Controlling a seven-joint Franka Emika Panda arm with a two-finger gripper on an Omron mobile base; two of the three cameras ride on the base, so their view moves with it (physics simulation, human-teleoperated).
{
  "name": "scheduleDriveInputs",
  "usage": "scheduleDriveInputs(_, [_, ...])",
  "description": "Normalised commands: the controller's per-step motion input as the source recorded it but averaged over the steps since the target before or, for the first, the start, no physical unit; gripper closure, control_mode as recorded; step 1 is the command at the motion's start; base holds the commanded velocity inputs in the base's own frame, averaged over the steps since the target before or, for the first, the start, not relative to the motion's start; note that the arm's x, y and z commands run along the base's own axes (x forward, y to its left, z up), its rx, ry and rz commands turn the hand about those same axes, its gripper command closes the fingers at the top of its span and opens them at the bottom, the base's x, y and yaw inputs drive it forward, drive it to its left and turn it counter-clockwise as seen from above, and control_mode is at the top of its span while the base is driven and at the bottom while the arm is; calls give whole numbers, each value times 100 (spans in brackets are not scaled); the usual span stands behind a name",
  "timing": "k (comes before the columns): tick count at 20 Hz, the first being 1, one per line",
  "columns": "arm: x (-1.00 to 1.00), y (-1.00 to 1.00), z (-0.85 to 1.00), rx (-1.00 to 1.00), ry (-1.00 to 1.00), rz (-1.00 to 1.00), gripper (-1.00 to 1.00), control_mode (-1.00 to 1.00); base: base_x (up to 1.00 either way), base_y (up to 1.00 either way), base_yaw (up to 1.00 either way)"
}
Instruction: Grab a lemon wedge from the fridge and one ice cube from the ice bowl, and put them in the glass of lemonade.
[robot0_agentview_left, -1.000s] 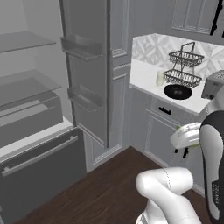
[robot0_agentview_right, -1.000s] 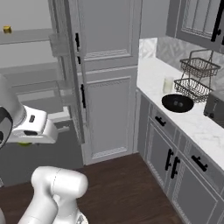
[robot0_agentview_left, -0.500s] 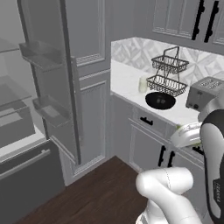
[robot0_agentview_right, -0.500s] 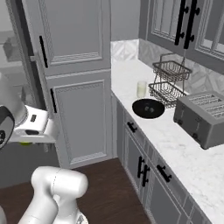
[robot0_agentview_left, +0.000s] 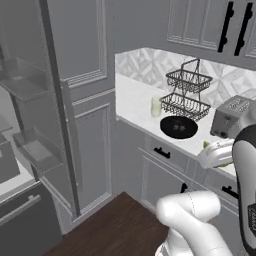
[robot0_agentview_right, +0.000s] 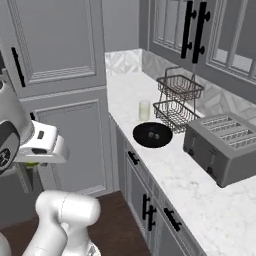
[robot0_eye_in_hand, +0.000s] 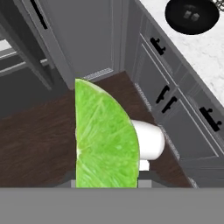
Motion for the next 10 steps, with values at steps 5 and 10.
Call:
scheduleDriveInputs(5, [0, 0, 0, 0, 0, 0, 100, 100, 86, 0, -13])
scheduleDriveInputs(10, [0, 0, 0, 0, 0, 0, 100, 100, 86, 0, 0])
